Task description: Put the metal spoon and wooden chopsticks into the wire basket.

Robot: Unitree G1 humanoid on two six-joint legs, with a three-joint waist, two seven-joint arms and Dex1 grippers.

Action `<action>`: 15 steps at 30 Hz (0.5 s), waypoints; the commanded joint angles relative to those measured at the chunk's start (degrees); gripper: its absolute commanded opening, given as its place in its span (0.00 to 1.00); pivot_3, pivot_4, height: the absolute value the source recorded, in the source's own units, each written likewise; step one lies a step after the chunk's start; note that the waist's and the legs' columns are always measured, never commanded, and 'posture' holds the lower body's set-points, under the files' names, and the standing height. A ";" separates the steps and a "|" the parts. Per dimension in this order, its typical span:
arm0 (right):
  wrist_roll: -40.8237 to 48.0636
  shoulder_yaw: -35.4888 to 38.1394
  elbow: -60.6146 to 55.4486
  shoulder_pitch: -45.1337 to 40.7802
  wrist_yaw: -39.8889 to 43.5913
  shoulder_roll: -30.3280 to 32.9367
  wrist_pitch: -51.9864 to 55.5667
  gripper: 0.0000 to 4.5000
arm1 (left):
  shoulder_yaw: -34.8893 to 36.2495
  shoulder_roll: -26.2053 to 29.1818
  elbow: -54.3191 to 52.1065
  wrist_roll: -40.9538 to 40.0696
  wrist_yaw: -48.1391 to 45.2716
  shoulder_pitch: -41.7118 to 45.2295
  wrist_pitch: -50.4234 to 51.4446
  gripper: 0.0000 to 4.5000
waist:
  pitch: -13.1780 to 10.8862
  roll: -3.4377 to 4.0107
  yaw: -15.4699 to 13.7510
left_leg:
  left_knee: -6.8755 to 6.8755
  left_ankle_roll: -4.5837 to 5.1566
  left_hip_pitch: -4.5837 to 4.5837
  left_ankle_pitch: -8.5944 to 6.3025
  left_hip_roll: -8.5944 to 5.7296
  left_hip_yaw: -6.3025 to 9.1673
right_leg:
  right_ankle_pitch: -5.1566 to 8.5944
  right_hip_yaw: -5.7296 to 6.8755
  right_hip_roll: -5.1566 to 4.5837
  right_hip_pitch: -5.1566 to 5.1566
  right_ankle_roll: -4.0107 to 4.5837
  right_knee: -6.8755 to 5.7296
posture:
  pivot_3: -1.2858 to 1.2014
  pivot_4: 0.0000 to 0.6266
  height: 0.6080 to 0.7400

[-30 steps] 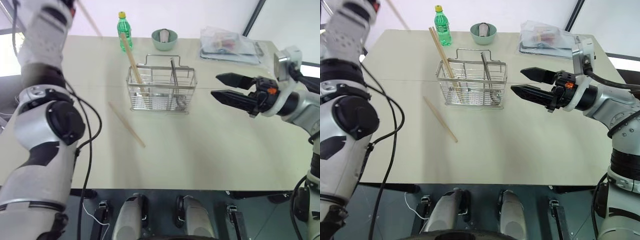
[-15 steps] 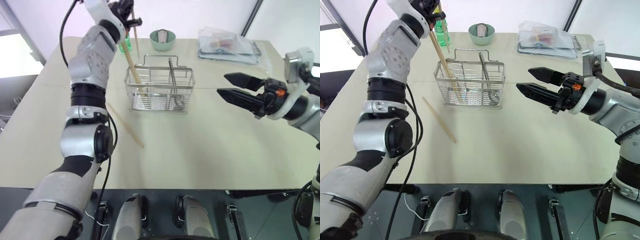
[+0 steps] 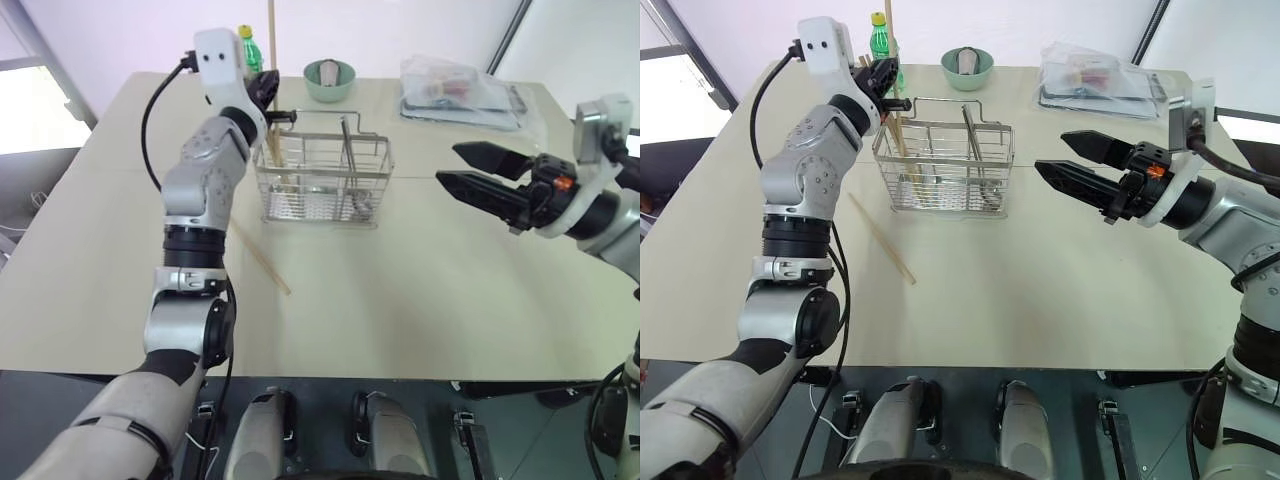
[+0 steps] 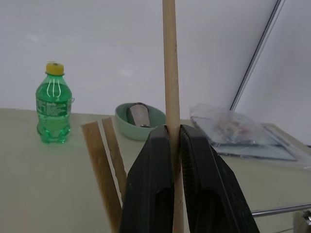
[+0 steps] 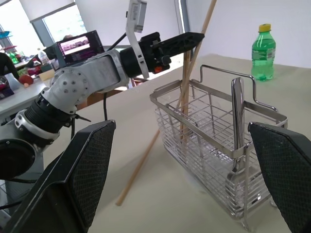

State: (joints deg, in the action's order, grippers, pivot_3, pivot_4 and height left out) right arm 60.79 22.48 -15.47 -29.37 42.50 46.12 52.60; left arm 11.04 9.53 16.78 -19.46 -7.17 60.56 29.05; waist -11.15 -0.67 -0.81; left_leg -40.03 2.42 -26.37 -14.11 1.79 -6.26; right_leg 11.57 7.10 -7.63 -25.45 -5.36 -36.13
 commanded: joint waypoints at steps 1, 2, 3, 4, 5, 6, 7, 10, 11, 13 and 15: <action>-0.71 -0.12 0.56 -1.71 0.50 0.02 -1.90 1.00 | 1.19 0.30 -4.74 -1.45 0.90 0.07 2.01 0.38 | 0.00 0.00 0.01 | 0.00 0.00 0.01 0.00 0.00 0.00 | 0.00 0.00 0.00 0.00 0.00 0.00 | 0.52 0.24 0.75; -0.86 -0.42 0.92 -1.91 0.69 -0.04 -2.11 1.00 | 1.39 0.51 -5.44 -1.69 0.96 0.00 2.50 0.49 | 0.00 0.00 0.02 | 0.00 0.00 0.00 0.00 0.00 0.00 | 0.00 0.00 0.01 0.00 0.00 -0.01 | 0.52 0.24 0.75; -1.00 -0.62 1.20 -2.05 0.86 -0.08 -2.26 1.00 | 1.48 0.67 -5.91 -1.85 1.02 -0.03 2.84 0.61 | 0.00 0.00 0.05 | 0.00 0.00 0.01 0.00 0.00 0.00 | 0.00 0.00 0.01 0.00 0.00 -0.01 | 0.52 0.24 0.75; -1.17 -0.83 1.49 -2.21 1.03 -0.13 -2.46 1.00 | 1.60 0.88 -6.52 -2.04 1.10 -0.07 3.31 0.73 | 0.00 0.00 0.04 | 0.00 -0.02 0.00 0.01 0.00 0.00 | 0.00 0.00 0.01 0.00 0.00 0.00 | 0.52 0.24 0.75; -1.39 -1.07 1.79 -2.34 1.20 -0.19 -2.68 1.00 | 1.76 1.08 -7.18 -2.24 1.18 -0.11 3.87 0.84 | 0.00 0.00 0.04 | 0.00 -0.03 0.00 0.02 0.00 0.00 | 0.00 0.00 0.01 0.00 0.00 -0.01 | 0.52 0.24 0.75; -1.62 -1.32 2.09 -2.45 1.41 -0.26 -2.97 1.00 | 1.98 1.34 -7.99 -2.50 1.29 -0.16 4.56 0.97 | 0.00 0.00 0.03 | 0.00 -0.05 0.00 0.03 0.00 0.00 | 0.00 0.00 0.01 0.00 0.00 -0.01 | 0.52 0.24 0.75; -1.83 -1.54 2.39 -2.55 1.58 -0.35 -3.23 1.00 | 2.23 1.65 -8.86 -2.77 1.39 -0.22 5.29 0.99 | 0.00 0.00 0.02 | 0.00 -0.07 0.00 0.04 0.00 0.00 | 0.00 0.00 0.01 0.00 0.00 -0.01 | 0.52 0.24 0.75; -2.44 -2.19 3.04 -2.70 2.04 -0.61 -3.99 1.00 | 2.64 3.60 -12.13 -3.45 1.69 0.41 8.45 0.99 | 0.00 0.00 0.05 | 0.00 -0.11 0.01 0.07 0.00 0.00 | 0.00 0.00 0.01 0.00 0.00 -0.01 | 0.52 0.24 0.75; -2.57 -2.33 3.20 -2.73 2.18 -0.66 -4.17 1.00 | 2.85 4.36 -13.26 -3.83 1.63 0.88 9.48 0.99 | 0.00 0.00 0.05 | 0.00 -0.13 0.00 0.08 0.00 0.00 | 0.00 0.00 0.02 0.00 0.00 -0.01 | 0.52 0.24 0.75; -2.73 -2.45 3.53 -2.75 2.40 -0.79 -4.36 1.00 | 3.31 6.06 -15.42 -4.55 1.51 1.83 11.52 0.99 | 0.00 0.00 0.05 | 0.00 -0.15 0.00 0.09 0.00 0.00 | 0.00 0.00 0.02 0.00 0.00 -0.01 | 0.52 0.24 0.75; -3.02 -2.53 3.60 -2.68 2.58 -0.94 -4.47 1.00 | 4.20 7.49 -16.70 -5.62 1.79 2.74 13.86 0.99 | 0.00 0.00 0.00 | 0.00 -0.20 0.00 0.12 0.00 0.00 | 0.00 0.00 0.02 0.00 0.00 -0.01 | 0.52 0.24 0.75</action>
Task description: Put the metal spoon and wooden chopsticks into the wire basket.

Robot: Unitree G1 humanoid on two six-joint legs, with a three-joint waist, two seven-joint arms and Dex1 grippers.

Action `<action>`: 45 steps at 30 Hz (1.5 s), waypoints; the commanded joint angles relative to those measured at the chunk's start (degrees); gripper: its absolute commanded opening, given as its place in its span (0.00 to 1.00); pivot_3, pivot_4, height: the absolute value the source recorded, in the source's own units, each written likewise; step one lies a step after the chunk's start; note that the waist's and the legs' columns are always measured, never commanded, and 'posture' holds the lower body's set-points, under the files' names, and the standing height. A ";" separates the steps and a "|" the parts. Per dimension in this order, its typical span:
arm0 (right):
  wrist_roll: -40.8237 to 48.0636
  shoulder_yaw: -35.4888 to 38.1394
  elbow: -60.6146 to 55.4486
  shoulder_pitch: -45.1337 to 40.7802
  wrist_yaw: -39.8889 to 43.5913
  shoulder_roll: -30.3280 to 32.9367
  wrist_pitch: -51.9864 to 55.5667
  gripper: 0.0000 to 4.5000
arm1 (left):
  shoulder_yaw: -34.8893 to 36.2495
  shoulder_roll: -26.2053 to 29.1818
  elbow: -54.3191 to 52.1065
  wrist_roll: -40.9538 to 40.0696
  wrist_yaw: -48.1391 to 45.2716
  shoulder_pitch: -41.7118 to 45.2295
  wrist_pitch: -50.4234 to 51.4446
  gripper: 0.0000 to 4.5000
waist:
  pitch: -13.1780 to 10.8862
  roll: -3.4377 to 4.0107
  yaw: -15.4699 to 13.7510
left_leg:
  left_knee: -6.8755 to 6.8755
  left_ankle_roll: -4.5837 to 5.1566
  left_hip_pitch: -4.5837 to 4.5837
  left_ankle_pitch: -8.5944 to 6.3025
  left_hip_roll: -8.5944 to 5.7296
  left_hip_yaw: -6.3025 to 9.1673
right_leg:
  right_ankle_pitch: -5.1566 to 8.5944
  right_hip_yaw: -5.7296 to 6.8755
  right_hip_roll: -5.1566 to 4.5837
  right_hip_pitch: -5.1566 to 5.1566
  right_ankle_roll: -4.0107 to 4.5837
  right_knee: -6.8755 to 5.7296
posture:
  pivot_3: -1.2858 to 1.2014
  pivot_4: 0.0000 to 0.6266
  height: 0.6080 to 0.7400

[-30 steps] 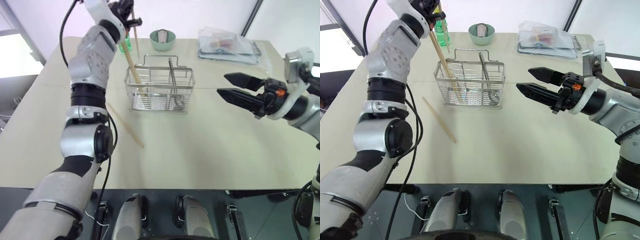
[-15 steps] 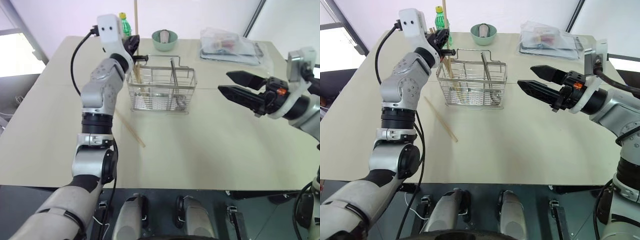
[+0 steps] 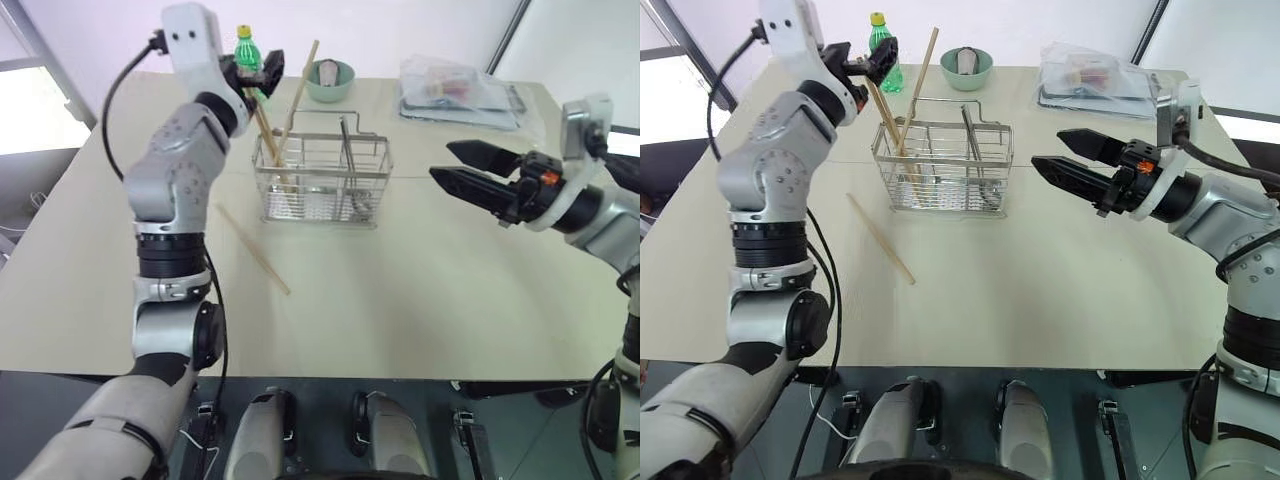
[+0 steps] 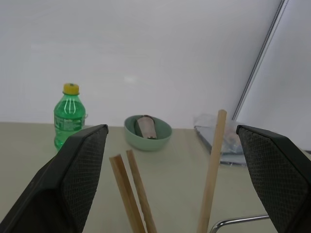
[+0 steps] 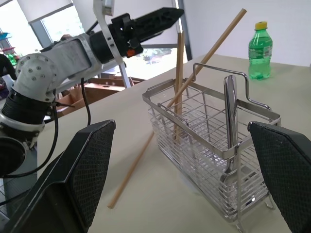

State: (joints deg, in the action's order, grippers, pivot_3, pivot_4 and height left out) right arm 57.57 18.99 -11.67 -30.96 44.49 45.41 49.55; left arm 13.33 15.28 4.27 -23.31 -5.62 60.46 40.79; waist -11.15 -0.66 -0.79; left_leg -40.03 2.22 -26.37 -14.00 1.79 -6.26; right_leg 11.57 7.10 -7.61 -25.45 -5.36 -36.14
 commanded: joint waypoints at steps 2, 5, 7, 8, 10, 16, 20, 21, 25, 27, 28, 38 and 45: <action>-0.14 0.80 -0.13 -1.02 0.76 -0.37 -1.56 1.00 | 4.52 3.64 -4.15 -3.28 2.16 5.03 6.67 0.99 | 0.00 0.00 -0.02 | 0.00 0.00 0.00 0.00 0.00 0.01 | 0.00 0.00 0.00 0.01 0.00 0.00 | 0.52 0.24 0.75; -0.35 0.75 0.01 -1.05 1.02 -0.43 -1.61 1.00 | 6.64 7.51 -2.91 -3.03 5.52 7.49 15.33 0.99 | 0.00 0.00 0.07 | 0.00 0.00 0.01 0.00 0.00 0.03 | 0.00 0.00 0.01 0.00 0.00 0.00 | 0.52 0.24 0.75; -0.55 0.78 0.27 -1.00 1.38 -0.41 -1.78 1.00 | 9.44 8.63 -1.12 -1.13 11.49 8.80 25.40 0.99 | 0.01 0.01 0.09 | 0.02 0.00 0.02 0.00 0.00 0.02 | 0.01 -0.01 0.02 0.00 -0.01 -0.02 | 0.52 0.24 0.75; -0.71 0.70 0.41 -0.97 1.54 -0.49 -1.97 1.00 | 12.89 7.43 -0.72 0.21 15.68 9.44 31.20 0.99 | 0.01 0.02 0.10 | 0.02 0.00 0.03 0.00 0.00 0.03 | 0.01 0.00 0.03 0.00 -0.01 -0.03 | 0.52 0.24 0.75; -1.07 0.38 0.67 -1.03 1.66 -0.82 -2.41 1.00 | 21.00 3.01 -0.85 4.37 23.08 11.20 41.64 0.99 | 0.02 0.02 0.01 | 0.02 0.01 0.06 -0.01 0.00 0.03 | 0.02 -0.02 0.03 0.03 -0.02 -0.04 | 0.52 0.24 0.75; -2.07 -0.47 1.05 -0.78 2.36 -2.37 -3.68 1.00 | 31.51 -10.19 -4.45 14.52 32.55 12.47 51.71 0.99 | 0.01 -0.17 -0.70 | -0.06 -0.02 -0.04 0.01 -0.07 0.12 | 0.00 0.01 0.00 0.07 -0.10 0.02 | 0.52 0.24 0.75; -2.70 -1.10 1.18 -0.93 3.03 -2.86 -4.04 1.00 | 30.66 -12.95 -1.90 16.98 32.05 10.38 51.71 0.99 | 0.02 -0.15 -0.66 | -0.03 -0.08 -0.02 0.03 -0.04 0.09 | 0.00 0.01 0.03 0.03 -0.09 0.00 | 0.52 0.24 0.75; -2.96 -1.26 1.27 -0.96 3.35 -2.71 -4.08 1.00 | 30.38 -13.26 -0.89 17.63 31.87 10.00 51.64 0.99 | 0.03 -0.14 -0.57 | -0.01 -0.09 0.00 0.04 -0.03 0.08 | 0.00 0.01 0.03 0.02 -0.08 -0.02 | 0.52 0.24 0.75; -3.23 -1.34 0.77 -0.66 4.98 -1.55 -3.64 1.00 | 29.62 -13.91 2.39 19.47 31.15 9.15 51.41 0.99 | 0.03 -0.14 -0.23 | 0.00 -0.10 0.00 0.04 -0.04 0.08 | 0.00 0.01 0.03 0.02 -0.07 -0.03 | 0.52 0.24 0.75; -3.15 -0.89 0.38 -0.43 5.64 -0.56 -3.27 1.00 | 29.84 -14.66 4.20 20.24 31.05 8.72 50.91 0.99 | 0.03 -0.14 -0.26 | 0.00 -0.10 -0.01 0.04 -0.04 0.08 | 0.00 0.01 0.01 0.02 -0.08 -0.01 | 0.52 0.24 0.75; -3.10 -0.67 0.19 -0.30 5.82 -0.14 -3.15 1.00 | 29.72 -14.88 5.03 20.31 30.61 8.46 50.66 0.99 | 0.03 -0.14 -0.25 | 0.00 -0.10 -0.01 0.04 -0.05 0.08 | 0.00 0.01 0.00 0.02 -0.07 -0.01 | 0.52 0.24 0.75; -1.82 0.89 -2.37 1.54 4.22 0.03 -2.89 1.00 | 28.06 -13.83 20.22 20.78 29.83 6.80 41.18 0.99 | 0.07 -0.07 -0.05 | 0.00 -0.10 0.03 0.03 -0.03 0.07 | 0.00 0.00 -0.02 0.02 -0.07 -0.02 | 0.52 0.24 0.75; -1.14 2.14 -3.58 3.28 2.57 -0.52 -3.21 1.00 | 26.31 -11.47 28.90 19.02 29.91 6.84 33.22 0.47 | 0.25 0.18 -0.15 | 0.01 0.11 0.17 -0.10 -0.02 0.08 | -0.02 0.00 -0.02 0.11 -0.04 -0.05 | 0.52 0.24 0.75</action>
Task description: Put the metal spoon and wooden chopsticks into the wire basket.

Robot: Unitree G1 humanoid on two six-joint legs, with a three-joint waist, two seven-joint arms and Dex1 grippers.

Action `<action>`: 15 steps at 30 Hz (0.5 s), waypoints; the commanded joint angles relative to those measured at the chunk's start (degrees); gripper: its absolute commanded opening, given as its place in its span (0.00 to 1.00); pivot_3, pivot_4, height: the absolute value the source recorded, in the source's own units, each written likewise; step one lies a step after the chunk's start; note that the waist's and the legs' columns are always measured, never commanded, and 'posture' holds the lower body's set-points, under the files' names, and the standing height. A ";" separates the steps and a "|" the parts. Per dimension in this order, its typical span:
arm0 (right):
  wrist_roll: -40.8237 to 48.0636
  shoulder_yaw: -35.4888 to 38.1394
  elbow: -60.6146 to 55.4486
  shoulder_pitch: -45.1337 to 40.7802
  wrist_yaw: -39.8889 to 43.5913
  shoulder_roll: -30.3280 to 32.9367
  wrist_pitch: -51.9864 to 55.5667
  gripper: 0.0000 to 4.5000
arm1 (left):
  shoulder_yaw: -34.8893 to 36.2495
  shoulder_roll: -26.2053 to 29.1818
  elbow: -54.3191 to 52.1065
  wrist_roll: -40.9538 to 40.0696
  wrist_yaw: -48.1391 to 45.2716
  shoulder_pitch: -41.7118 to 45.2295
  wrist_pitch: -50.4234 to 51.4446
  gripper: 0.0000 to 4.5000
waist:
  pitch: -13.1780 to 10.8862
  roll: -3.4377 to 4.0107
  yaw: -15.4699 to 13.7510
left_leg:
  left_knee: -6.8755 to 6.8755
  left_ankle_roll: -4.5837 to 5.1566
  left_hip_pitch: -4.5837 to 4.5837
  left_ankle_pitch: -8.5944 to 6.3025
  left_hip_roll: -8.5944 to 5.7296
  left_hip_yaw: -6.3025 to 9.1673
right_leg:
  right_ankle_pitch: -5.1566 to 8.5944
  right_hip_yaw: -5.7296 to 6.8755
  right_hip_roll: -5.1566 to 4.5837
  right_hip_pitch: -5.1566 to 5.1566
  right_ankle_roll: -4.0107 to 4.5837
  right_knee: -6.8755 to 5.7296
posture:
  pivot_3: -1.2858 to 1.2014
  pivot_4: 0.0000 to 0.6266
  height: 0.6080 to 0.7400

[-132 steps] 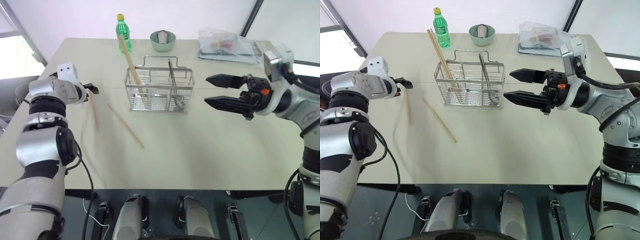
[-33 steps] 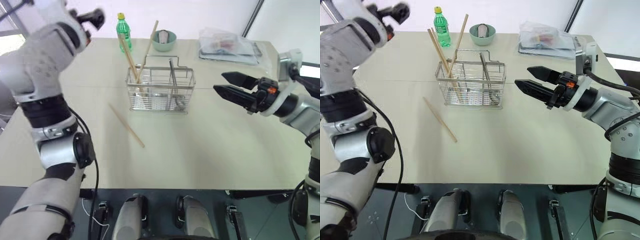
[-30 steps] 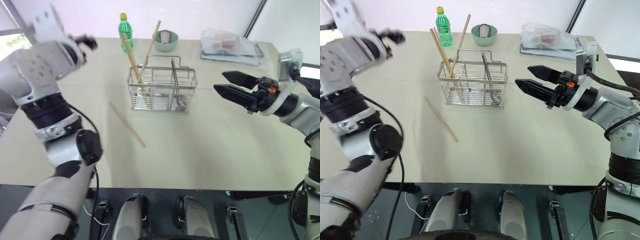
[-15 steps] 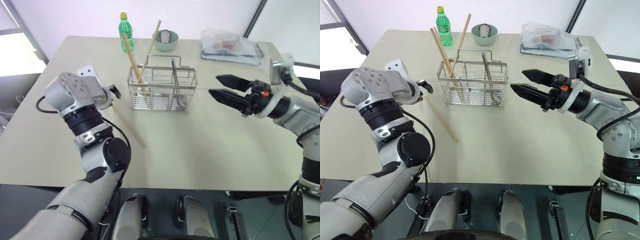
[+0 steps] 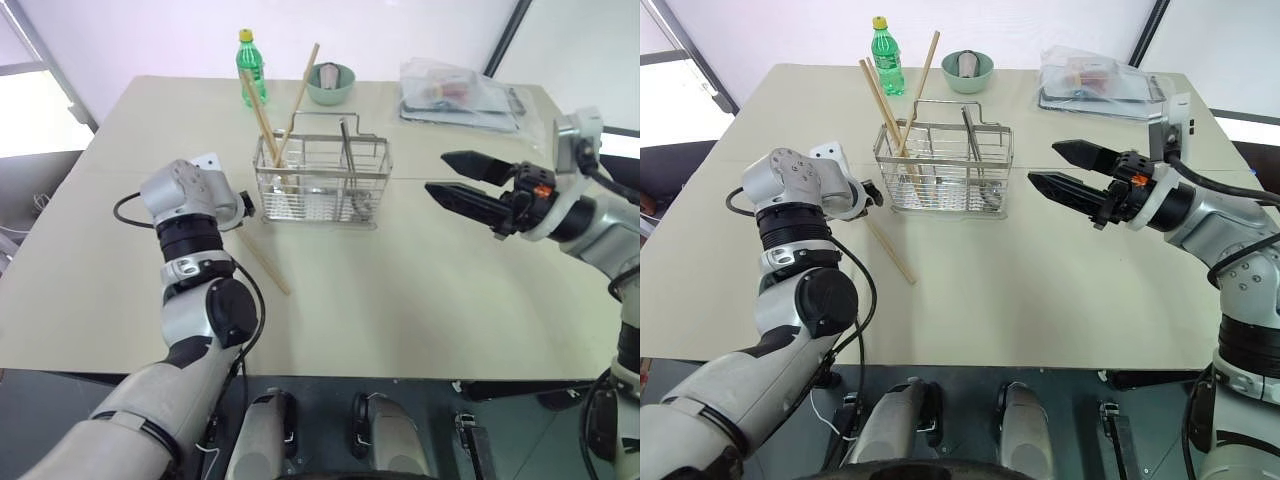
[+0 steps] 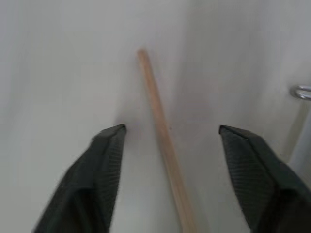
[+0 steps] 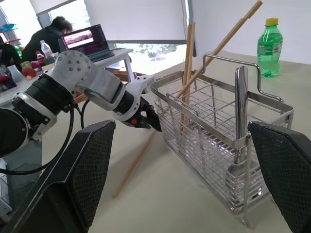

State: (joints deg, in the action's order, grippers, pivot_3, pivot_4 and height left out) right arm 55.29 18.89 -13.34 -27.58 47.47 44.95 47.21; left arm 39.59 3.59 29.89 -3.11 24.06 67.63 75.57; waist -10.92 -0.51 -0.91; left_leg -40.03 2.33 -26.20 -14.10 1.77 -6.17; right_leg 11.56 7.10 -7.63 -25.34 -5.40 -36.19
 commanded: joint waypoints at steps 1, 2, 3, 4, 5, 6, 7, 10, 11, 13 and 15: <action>1.19 2.28 -1.99 0.05 -0.48 -0.06 -0.94 1.00 | -0.04 0.38 3.87 -1.39 0.32 -0.16 -1.94 0.36 | 0.03 0.04 -0.06 | 0.00 0.00 0.00 0.00 0.00 0.00 | 0.00 0.00 -0.01 0.00 0.00 0.00 | 0.52 0.24 0.75; 1.27 2.31 -2.00 0.10 -0.56 -0.08 -0.95 1.00 | -0.03 0.50 4.20 -1.62 0.45 0.07 -2.44 0.25 | 0.03 0.05 -0.11 | 0.00 0.00 0.00 0.00 -0.01 0.00 | 0.00 0.00 -0.02 0.01 0.00 0.00 | 0.52 0.24 0.75; 1.32 2.32 -1.99 0.12 -0.63 -0.09 -0.97 1.00 | -0.11 0.72 4.40 -1.85 0.39 0.26 -2.96 0.14 | 0.03 0.05 -0.18 | -0.01 0.00 0.00 0.00 -0.01 0.00 | 0.00 0.00 -0.02 0.01 0.00 0.00 | 0.52 0.24 0.75; 1.35 2.36 -1.92 0.13 -0.65 -0.07 -0.98 1.00 | -0.06 0.90 4.47 -2.03 0.53 0.42 -3.36 0.05 | 0.03 0.05 -0.27 | -0.01 0.00 0.00 0.00 -0.01 0.00 | 0.00 0.00 -0.02 0.01 0.00 0.00 | 0.52 0.24 0.75; 1.37 2.41 -1.80 0.14 -0.62 -0.04 -0.99 1.00 | 0.04 1.08 4.49 -2.21 0.76 0.56 -3.72 0.02 | 0.03 0.05 -0.37 | -0.01 0.00 0.00 0.00 -0.01 0.00 | 0.00 0.00 -0.02 0.01 0.00 0.00 | 0.52 0.24 0.75; 1.38 2.41 -1.65 0.08 -0.58 0.00 -0.98 1.00 | 0.09 1.51 4.45 -2.41 0.95 0.66 -4.23 0.02 | 0.03 0.05 -0.46 | -0.01 0.00 0.00 0.00 -0.01 0.00 | 0.00 0.00 -0.02 0.01 0.00 0.00 | 0.52 0.24 0.75; 1.37 2.38 -1.50 -0.02 -0.55 0.03 -0.96 1.00 | 0.13 1.95 4.28 -2.62 1.16 0.71 -4.89 0.02 | 0.03 0.05 -0.58 | -0.02 0.00 0.00 0.00 -0.01 -0.01 | 0.00 0.00 -0.02 0.01 0.00 0.00 | 0.52 0.24 0.75; 1.24 2.22 -0.96 -0.50 -0.45 0.09 -0.95 1.00 | -0.70 4.29 2.96 -3.13 0.76 0.70 -7.93 0.02 | 0.02 0.03 -0.74 | -0.02 -0.01 -0.01 0.01 0.00 -0.01 | -0.01 -0.01 -0.01 -0.01 0.00 0.00 | 0.52 0.24 0.75; 1.28 2.19 -0.78 -0.69 -0.47 0.10 -0.87 1.00 | -1.82 5.62 2.34 -3.20 -0.30 0.71 -10.19 0.02 | 0.00 0.00 -0.74 | -0.02 -0.03 -0.02 0.02 0.00 -0.02 | -0.01 -0.01 -0.01 -0.03 0.01 0.00 | 0.52 0.24 0.75; 1.33 2.11 -0.52 -1.03 -0.51 0.17 -0.70 1.00 | -1.42 8.32 2.01 -4.43 -1.80 1.98 -18.17 0.02 | 0.00 0.00 -0.48 | -0.01 -0.10 -0.12 0.06 0.01 -0.03 | -0.01 0.00 0.00 -0.13 0.02 0.01 | 0.52 0.24 0.75; 1.40 2.06 -0.22 -1.34 -0.51 0.38 -0.42 1.00 | -1.94 10.91 2.23 -5.96 -5.74 4.10 -28.74 0.02 | -0.01 -0.01 -0.20 | 0.01 -0.21 -0.15 0.13 0.03 -0.05 | -0.02 0.00 0.00 -0.17 0.02 0.01 | 0.52 0.24 0.75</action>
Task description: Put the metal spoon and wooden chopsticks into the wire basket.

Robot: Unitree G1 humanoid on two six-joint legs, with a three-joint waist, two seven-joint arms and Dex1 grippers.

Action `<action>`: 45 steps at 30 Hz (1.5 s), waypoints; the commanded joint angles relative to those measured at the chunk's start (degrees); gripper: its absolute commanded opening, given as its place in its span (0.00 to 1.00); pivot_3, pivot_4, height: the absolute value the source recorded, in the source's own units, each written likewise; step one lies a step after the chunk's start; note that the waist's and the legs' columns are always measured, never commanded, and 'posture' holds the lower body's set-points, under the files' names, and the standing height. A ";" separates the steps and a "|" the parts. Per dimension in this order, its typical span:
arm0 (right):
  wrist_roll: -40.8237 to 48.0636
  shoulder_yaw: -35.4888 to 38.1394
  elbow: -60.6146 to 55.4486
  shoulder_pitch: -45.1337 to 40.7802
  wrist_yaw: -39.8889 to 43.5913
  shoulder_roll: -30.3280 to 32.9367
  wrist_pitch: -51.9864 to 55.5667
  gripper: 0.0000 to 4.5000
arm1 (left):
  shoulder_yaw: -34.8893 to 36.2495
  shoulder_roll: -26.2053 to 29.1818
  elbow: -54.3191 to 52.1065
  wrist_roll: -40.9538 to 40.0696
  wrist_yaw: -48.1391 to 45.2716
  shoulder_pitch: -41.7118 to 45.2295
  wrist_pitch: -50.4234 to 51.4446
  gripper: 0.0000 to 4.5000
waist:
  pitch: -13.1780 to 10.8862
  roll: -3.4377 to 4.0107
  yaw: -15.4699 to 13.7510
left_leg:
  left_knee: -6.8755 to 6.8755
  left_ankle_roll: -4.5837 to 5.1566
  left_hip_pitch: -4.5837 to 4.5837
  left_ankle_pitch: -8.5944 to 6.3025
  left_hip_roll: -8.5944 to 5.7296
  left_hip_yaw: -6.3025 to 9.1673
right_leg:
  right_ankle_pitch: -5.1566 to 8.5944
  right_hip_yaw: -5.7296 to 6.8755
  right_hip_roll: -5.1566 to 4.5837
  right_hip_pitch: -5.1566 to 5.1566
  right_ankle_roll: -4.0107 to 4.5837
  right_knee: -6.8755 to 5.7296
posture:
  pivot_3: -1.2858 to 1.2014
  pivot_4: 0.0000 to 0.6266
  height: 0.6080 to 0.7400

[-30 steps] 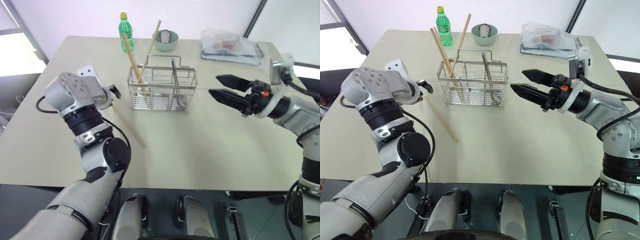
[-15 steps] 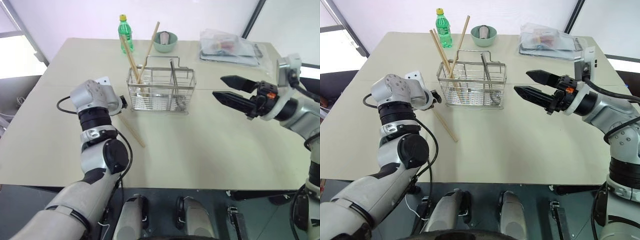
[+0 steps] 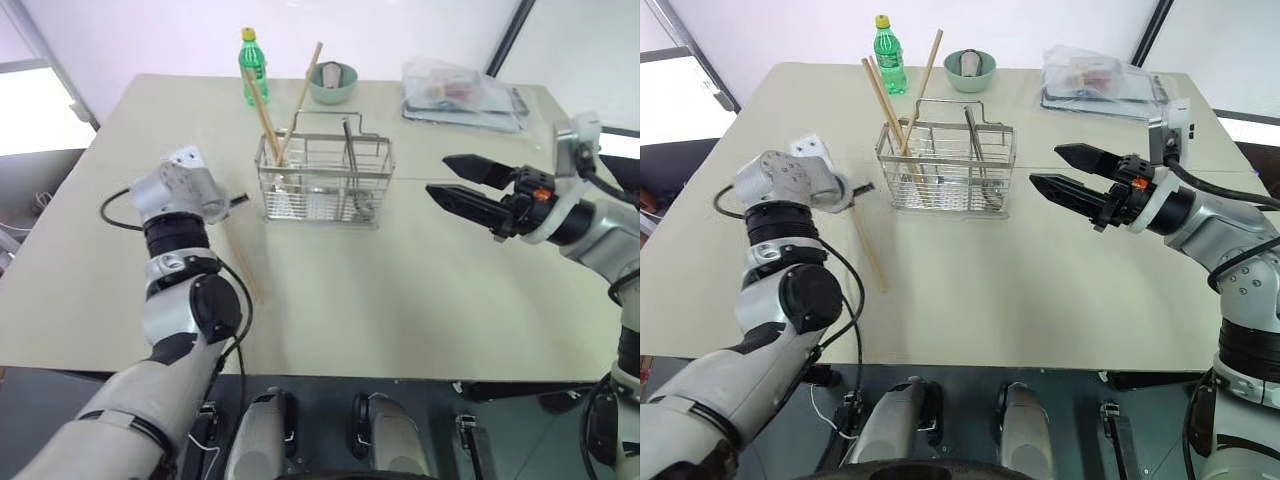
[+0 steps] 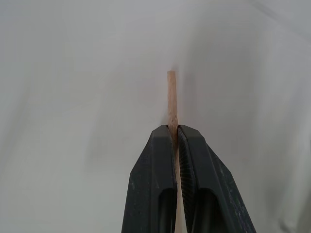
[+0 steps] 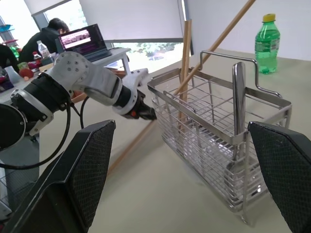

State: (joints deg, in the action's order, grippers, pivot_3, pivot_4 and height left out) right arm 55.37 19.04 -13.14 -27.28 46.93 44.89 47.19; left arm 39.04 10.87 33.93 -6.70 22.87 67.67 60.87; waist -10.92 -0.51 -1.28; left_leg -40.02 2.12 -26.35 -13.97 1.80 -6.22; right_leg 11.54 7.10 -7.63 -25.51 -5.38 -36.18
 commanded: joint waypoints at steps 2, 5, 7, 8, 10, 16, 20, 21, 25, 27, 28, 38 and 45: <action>1.64 1.90 -0.10 -2.21 -0.07 0.83 0.28 1.00 | -2.15 6.19 -1.87 -5.13 -11.19 7.99 -25.70 0.02 | -0.08 -0.12 0.29 | 0.01 -0.01 -0.05 0.00 0.00 -0.01 | 0.00 0.01 -0.01 -0.01 0.00 0.02 | 0.52 0.24 0.75; 1.62 1.78 0.44 -2.95 0.14 1.52 1.16 1.00 | -1.90 7.60 -1.91 -10.94 -19.72 14.94 -35.69 0.02 | -0.16 -0.27 -0.15 | -0.04 0.00 -0.17 0.00 -0.02 0.00 | -0.02 0.07 -0.04 -0.04 0.00 0.10 | 0.52 0.24 0.75; 1.66 1.67 0.49 -3.37 0.07 1.73 1.71 1.00 | -2.55 7.90 -1.40 -13.77 -23.82 18.57 -38.47 0.02 | -0.15 -0.25 -0.61 | -0.05 0.11 -0.16 -0.07 -0.04 -0.07 | -0.02 0.07 -0.08 0.01 -0.01 0.22 | 0.52 0.24 0.75; 1.76 1.68 0.38 -3.51 0.00 1.76 1.96 1.00 | -3.16 7.72 -1.16 -14.92 -25.38 20.16 -39.18 0.02 | -0.14 -0.24 -0.74 | -0.05 0.16 -0.12 -0.10 -0.06 -0.13 | -0.02 0.04 -0.11 0.04 -0.02 0.23 | 0.52 0.24 0.75; 1.97 1.78 -0.02 -3.56 -0.21 1.77 2.35 1.00 | -5.41 6.90 -0.53 -16.44 -28.39 22.25 -39.30 0.02 | -0.13 -0.22 -1.07 | -0.04 0.17 -0.08 -0.11 -0.06 -0.12 | -0.02 0.05 -0.09 0.08 -0.03 0.22 | 0.52 0.24 0.75; 3.34 3.15 -2.21 -1.92 -2.19 1.50 3.12 1.00 | -15.10 2.84 -1.44 -14.57 -33.01 18.34 -39.73 0.02 | -0.12 -0.21 -0.96 | -0.06 0.23 0.00 -0.10 -0.03 -0.08 | -0.01 0.04 -0.01 0.12 -0.02 0.12 | 0.52 0.24 0.75; 4.68 4.71 -4.07 -0.43 -4.02 1.74 3.78 1.00 | -21.75 1.60 -3.96 -12.01 -35.00 14.14 -39.61 0.02 | -0.13 -0.22 -0.76 | -0.05 0.16 -0.02 -0.05 -0.03 -0.11 | -0.01 0.02 0.00 0.08 -0.02 0.09 | 0.52 0.24 0.75; 4.93 5.04 -4.42 -0.13 -4.40 1.79 3.91 1.00 | -22.61 1.54 -4.39 -11.96 -35.25 13.58 -39.13 0.02 | -0.13 -0.22 -0.72 | -0.04 0.16 -0.04 -0.05 -0.03 -0.12 | -0.01 0.02 0.01 0.05 -0.02 0.10 | 0.52 0.24 0.75; 5.67 6.14 -4.99 0.78 -5.89 1.92 4.04 1.00 | -25.07 1.45 -5.97 -11.87 -35.73 11.41 -36.77 0.02 | -0.13 -0.23 -0.81 | -0.04 0.17 -0.05 -0.05 -0.01 -0.12 | -0.01 0.02 0.02 0.03 -0.02 0.09 | 0.52 0.24 0.75; 5.84 6.27 -5.05 0.90 -6.41 1.79 3.95 1.00 | -26.03 1.39 -6.80 -11.58 -35.53 10.27 -35.49 0.02 | -0.13 -0.22 -0.84 | -0.05 0.23 -0.04 -0.09 0.00 -0.10 | -0.01 0.02 0.02 0.05 -0.02 0.10 | 0.52 0.24 0.75; 5.83 6.18 -5.07 0.91 -6.64 1.65 3.84 1.00 | -26.57 1.30 -7.48 -11.42 -35.56 9.43 -35.05 0.02 | -0.13 -0.22 -0.88 | -0.05 0.26 -0.04 -0.11 0.00 -0.10 | -0.01 0.02 0.01 0.05 -0.02 0.10 | 0.52 0.24 0.75; 4.70 4.45 -3.29 -0.38 -6.66 0.50 2.20 1.00 | -26.46 -0.83 -15.18 -14.12 -34.73 2.98 -32.22 0.67 | -0.13 -0.22 -0.91 | -0.07 0.28 -0.06 -0.12 -0.01 -0.07 | -0.01 0.01 0.01 0.06 -0.02 0.10 | 0.52 0.24 0.75; 3.51 3.33 -1.91 -0.76 -5.26 0.83 1.10 1.00 | -23.55 3.35 -22.65 -20.17 -35.79 3.45 -23.57 0.98 | -0.12 -0.21 -0.80 | -0.06 0.28 -0.03 -0.12 0.00 -0.05 | -0.01 0.01 0.03 0.06 -0.02 0.06 | 0.52 0.24 0.75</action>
State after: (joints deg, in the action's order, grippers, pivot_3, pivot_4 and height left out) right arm 59.15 21.63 -14.83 -27.00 40.78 45.35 49.62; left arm 13.95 12.30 14.80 -24.60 -12.01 69.76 34.52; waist -11.05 -0.72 -2.08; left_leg -40.08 2.39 -26.37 -14.09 1.80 -6.27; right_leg 11.53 7.11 -7.60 -25.45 -5.40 -36.12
